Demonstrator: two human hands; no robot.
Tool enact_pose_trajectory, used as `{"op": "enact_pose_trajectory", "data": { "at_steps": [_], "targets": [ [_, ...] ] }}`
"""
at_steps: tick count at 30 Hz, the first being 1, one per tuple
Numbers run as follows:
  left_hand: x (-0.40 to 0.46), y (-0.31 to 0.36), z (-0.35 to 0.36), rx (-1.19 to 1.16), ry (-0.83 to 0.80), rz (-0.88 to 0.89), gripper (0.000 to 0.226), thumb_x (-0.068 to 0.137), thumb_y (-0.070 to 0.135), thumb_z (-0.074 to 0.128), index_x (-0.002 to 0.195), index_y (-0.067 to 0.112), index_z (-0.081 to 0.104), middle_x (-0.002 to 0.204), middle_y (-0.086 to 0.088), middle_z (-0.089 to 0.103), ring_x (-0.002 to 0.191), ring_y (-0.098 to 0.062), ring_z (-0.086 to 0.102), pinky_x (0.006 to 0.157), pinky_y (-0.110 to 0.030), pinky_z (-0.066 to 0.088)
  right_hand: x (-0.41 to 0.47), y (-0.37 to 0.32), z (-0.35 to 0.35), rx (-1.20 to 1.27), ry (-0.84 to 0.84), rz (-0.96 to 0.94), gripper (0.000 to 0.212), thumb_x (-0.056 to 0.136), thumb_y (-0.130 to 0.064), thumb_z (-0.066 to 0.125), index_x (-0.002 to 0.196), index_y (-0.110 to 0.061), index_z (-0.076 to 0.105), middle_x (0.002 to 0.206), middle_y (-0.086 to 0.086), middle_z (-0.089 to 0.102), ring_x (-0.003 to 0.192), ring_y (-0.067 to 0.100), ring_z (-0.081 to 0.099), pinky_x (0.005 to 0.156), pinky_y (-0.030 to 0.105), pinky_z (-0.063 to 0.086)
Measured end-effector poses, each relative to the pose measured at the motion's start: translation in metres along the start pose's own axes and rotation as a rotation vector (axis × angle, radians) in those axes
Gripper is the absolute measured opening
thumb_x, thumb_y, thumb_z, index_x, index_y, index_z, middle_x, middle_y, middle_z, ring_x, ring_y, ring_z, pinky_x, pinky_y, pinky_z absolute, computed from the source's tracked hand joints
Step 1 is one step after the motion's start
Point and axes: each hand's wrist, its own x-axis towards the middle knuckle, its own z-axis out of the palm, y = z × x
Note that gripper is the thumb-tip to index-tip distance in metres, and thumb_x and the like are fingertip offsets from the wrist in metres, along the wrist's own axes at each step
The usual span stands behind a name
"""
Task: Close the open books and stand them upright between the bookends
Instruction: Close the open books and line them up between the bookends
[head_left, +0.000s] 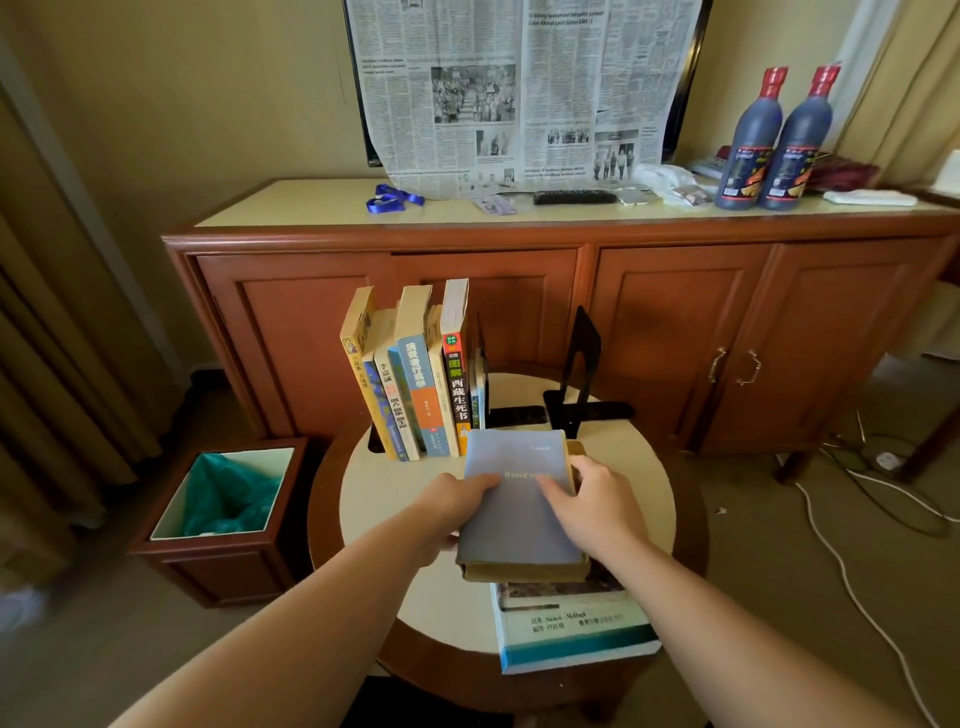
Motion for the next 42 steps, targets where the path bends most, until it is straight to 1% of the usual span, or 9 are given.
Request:
{"op": "enact_pose_trajectory", "data": {
  "at_steps": [6, 11, 18, 22, 25, 29, 34, 37, 42],
  "targets": [
    [0.007, -0.019, -0.036, 0.025, 0.186, -0.04, 0.076, 0.094, 0.069, 0.058, 0.137, 0.006, 0.052, 0.105, -0.008, 0.061, 0.1, -0.027, 0.063, 0.084, -0.04, 0.05, -0.007, -0.015, 0.019, 0.067, -0.177, -0.095, 0.049, 0.098, -0.057, 0.056, 0.141, -0.034, 0.053, 0.132, -0.008, 0.061, 0.121, 0.018, 0.058, 0.093, 0.034, 0.049],
    [0.01, -0.039, -0.069, 0.23, 0.285, -0.047, 0.093, 0.09, 0.078, 0.055, 0.145, 0.004, 0.05, 0.115, -0.009, 0.061, 0.096, -0.025, 0.062, 0.07, -0.033, 0.047, 0.0, -0.005, 0.015, -0.178, 0.073, -0.014, 0.056, 0.094, -0.066, 0.053, 0.137, -0.03, 0.053, 0.13, -0.002, 0.058, 0.122, 0.023, 0.05, 0.101, 0.042, 0.045],
    [0.015, -0.07, -0.075, 0.51, 0.376, 0.041, 0.085, 0.092, 0.08, 0.045, 0.139, 0.01, 0.054, 0.116, -0.008, 0.064, 0.092, -0.022, 0.063, 0.063, -0.032, 0.047, 0.004, 0.022, 0.023, -0.244, -0.008, 0.141, 0.104, 0.087, -0.078, 0.054, 0.161, -0.013, 0.021, 0.152, 0.008, 0.046, 0.135, 0.03, 0.047, 0.103, 0.044, 0.049],
    [0.013, -0.069, -0.072, 0.679, 0.411, 0.103, 0.081, 0.097, 0.075, 0.041, 0.141, 0.008, 0.055, 0.136, -0.015, 0.055, 0.097, -0.023, 0.054, 0.08, -0.036, 0.045, 0.01, 0.026, 0.023, -0.241, -0.014, 0.161, 0.11, 0.081, -0.085, 0.054, 0.16, -0.015, 0.024, 0.151, 0.006, 0.05, 0.135, 0.031, 0.047, 0.102, 0.045, 0.049],
    [0.01, -0.066, -0.061, 0.714, 0.447, 0.103, 0.07, 0.101, 0.065, 0.045, 0.147, 0.013, 0.041, 0.144, -0.014, 0.048, 0.125, -0.034, 0.053, 0.098, -0.047, 0.049, 0.012, 0.029, 0.024, -0.221, -0.021, 0.172, 0.106, 0.079, -0.086, 0.054, 0.157, -0.018, 0.03, 0.149, 0.004, 0.052, 0.133, 0.03, 0.047, 0.102, 0.047, 0.049],
    [-0.001, -0.061, -0.037, 0.799, 0.565, 0.297, 0.055, 0.104, 0.03, 0.045, 0.158, 0.024, 0.031, 0.152, -0.005, 0.038, 0.142, -0.029, 0.035, 0.113, -0.046, 0.035, 0.012, 0.033, 0.021, -0.18, -0.008, 0.195, 0.101, 0.08, -0.082, 0.059, 0.156, -0.021, 0.031, 0.147, 0.003, 0.054, 0.133, 0.031, 0.049, 0.101, 0.047, 0.05],
    [-0.017, -0.055, -0.006, 0.765, 0.303, 0.567, 0.031, 0.105, 0.023, 0.053, 0.135, 0.026, 0.059, 0.125, 0.006, 0.058, 0.116, -0.014, 0.056, 0.095, -0.026, 0.048, 0.018, 0.053, -0.007, -0.145, -0.034, 0.314, 0.105, 0.078, -0.085, 0.06, 0.152, -0.014, 0.039, 0.148, 0.009, 0.053, 0.131, 0.034, 0.055, 0.09, 0.042, 0.05],
    [-0.024, -0.045, 0.013, 0.766, 0.164, 0.534, 0.032, 0.104, 0.027, 0.058, 0.136, 0.023, 0.059, 0.111, 0.009, 0.062, 0.097, -0.01, 0.061, 0.081, -0.022, 0.052, 0.026, 0.075, -0.033, -0.11, -0.071, 0.394, 0.1, 0.079, -0.086, 0.058, 0.146, -0.012, 0.048, 0.142, 0.011, 0.058, 0.127, 0.035, 0.057, 0.086, 0.039, 0.045],
    [-0.027, -0.024, 0.035, 0.92, 0.126, 0.375, 0.046, 0.1, 0.045, 0.061, 0.134, 0.015, 0.055, 0.123, -0.005, 0.063, 0.102, -0.021, 0.061, 0.079, -0.031, 0.051, 0.036, 0.1, -0.055, -0.115, -0.039, 0.445, 0.105, 0.075, -0.092, 0.053, 0.149, -0.018, 0.046, 0.145, 0.01, 0.057, 0.129, 0.037, 0.057, 0.1, 0.048, 0.051]
  ]
}}
